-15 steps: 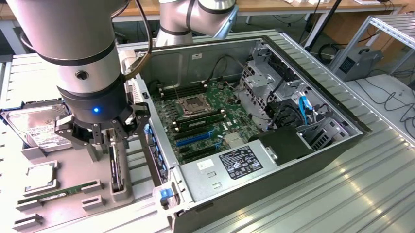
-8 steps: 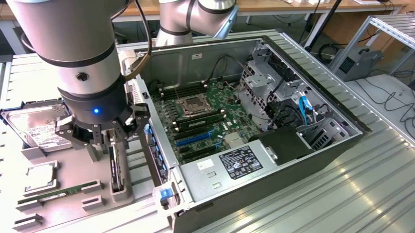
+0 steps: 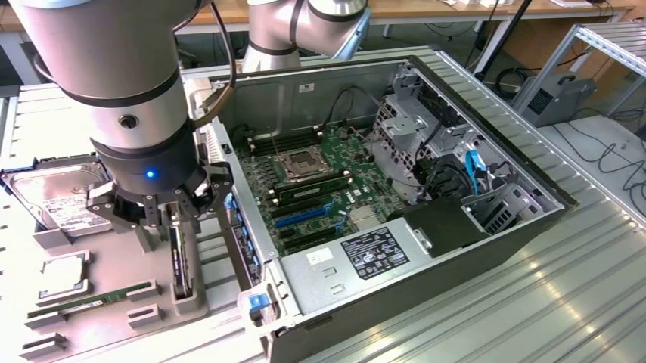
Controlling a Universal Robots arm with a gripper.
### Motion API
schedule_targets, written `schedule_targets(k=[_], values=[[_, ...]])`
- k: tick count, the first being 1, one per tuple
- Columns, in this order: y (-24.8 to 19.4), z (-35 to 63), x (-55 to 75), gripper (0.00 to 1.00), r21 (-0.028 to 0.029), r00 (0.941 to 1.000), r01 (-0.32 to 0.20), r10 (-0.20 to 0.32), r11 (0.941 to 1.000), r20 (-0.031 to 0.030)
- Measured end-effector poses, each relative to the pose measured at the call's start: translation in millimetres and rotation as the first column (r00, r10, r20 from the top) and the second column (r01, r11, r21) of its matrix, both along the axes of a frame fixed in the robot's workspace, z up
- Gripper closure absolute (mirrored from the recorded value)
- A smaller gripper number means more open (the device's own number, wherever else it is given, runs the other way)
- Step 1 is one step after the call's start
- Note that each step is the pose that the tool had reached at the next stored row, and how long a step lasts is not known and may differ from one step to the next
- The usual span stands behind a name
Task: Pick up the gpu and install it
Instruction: 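Pick up the gpu and move the gpu toward the slot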
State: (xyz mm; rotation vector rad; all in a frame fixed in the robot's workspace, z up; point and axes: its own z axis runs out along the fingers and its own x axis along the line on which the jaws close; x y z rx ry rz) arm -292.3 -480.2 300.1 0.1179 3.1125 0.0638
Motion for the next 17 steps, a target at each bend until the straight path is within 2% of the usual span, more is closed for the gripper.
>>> schedule_targets(k=[11,17], values=[[1.1,-2.9,-0.3,0.58,-0.0011,1.0,0.0,0.0,1.0,0.0002],[4.9,-5.5,-0.4,0.58,-0.0022,1.0,0.0,0.0,1.0,0.0]])
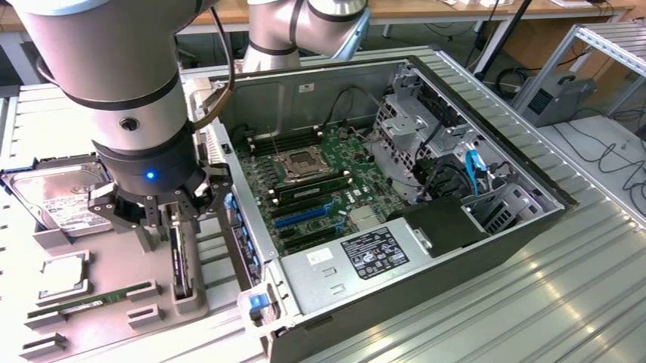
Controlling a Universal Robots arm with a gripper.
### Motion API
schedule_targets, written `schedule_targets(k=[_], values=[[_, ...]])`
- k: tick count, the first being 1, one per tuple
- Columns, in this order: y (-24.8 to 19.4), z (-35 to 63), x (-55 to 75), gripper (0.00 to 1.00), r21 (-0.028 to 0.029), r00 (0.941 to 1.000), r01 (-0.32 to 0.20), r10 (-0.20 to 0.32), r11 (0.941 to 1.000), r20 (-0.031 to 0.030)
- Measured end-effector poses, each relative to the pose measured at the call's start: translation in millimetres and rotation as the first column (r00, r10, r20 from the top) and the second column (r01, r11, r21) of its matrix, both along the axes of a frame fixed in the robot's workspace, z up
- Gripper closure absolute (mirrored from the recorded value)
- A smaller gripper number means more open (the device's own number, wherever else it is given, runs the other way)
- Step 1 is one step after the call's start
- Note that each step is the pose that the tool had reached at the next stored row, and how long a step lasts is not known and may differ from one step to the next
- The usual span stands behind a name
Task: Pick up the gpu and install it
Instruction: 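Pick up the gpu and move the gpu toward the slot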
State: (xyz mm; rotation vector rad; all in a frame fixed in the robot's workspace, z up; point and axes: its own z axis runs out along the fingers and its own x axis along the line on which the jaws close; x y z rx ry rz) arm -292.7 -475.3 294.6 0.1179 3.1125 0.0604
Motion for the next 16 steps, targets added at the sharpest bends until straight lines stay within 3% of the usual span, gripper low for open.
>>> schedule_targets(k=[6,16], values=[[3.5,-2.8,-1.4,0.58,-0.0002,1.0,0.0,0.0,1.0,0.0001],[3.7,-8.5,-6.8,0.58,-0.0013,1.0,0.0,0.0,1.0,0.0]])
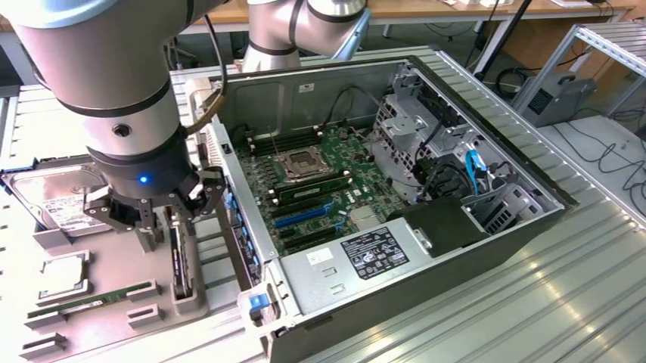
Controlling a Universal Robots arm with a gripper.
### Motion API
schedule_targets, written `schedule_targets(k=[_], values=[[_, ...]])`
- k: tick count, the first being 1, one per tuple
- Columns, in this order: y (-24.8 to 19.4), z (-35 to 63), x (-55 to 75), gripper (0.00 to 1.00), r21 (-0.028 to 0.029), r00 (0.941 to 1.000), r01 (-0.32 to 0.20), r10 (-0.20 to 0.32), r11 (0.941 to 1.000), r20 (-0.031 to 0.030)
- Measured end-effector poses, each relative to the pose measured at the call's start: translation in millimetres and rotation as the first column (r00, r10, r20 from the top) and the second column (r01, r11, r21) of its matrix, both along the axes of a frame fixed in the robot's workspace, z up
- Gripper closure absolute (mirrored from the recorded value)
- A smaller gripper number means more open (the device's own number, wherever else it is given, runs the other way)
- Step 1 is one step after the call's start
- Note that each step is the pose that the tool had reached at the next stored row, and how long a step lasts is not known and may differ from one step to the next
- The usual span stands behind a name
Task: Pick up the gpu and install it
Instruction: 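Pick up the gpu and move the gpu toward the slot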
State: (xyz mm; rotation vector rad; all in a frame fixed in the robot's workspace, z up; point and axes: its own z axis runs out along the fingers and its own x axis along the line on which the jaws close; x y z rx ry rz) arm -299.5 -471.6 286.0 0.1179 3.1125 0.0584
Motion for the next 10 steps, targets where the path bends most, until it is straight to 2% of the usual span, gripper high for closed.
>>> schedule_targets(k=[10], values=[[0.0,-6.9,-5.0,0.58,-0.0005,1.0,0.0,0.0,1.0,0.0]])
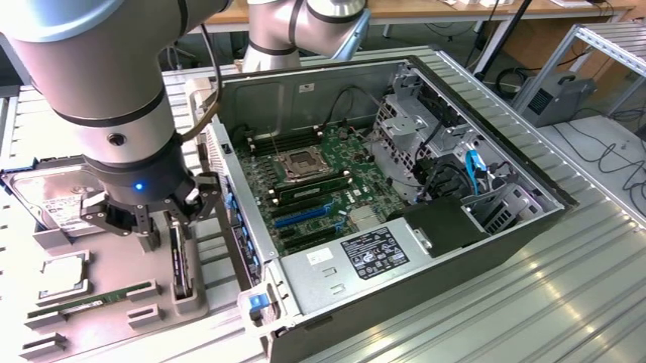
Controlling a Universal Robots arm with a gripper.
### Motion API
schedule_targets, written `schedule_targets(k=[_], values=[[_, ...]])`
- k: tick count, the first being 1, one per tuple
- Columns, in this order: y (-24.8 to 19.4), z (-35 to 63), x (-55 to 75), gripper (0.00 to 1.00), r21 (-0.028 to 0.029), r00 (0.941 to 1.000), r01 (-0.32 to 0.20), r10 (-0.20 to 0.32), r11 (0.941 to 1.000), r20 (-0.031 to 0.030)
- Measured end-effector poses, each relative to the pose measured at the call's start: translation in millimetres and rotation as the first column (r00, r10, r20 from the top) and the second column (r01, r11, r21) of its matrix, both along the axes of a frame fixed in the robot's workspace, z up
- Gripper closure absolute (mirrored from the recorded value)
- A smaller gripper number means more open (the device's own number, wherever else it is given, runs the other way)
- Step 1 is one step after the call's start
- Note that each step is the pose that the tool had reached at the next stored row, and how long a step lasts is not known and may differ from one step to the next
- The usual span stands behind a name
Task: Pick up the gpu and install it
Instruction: 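Pick up the gpu and move the gpu toward the slot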
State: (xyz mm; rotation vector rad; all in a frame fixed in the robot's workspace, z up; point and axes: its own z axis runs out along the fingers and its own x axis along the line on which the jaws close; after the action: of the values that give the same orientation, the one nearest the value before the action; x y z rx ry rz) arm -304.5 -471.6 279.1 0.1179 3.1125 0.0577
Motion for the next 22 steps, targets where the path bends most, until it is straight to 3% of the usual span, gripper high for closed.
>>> schedule_targets(k=[22], values=[[0.0,-10.3,-6.3,0.58,-0.0021,1.0,0.0,0.0,1.0,-0.0001]])
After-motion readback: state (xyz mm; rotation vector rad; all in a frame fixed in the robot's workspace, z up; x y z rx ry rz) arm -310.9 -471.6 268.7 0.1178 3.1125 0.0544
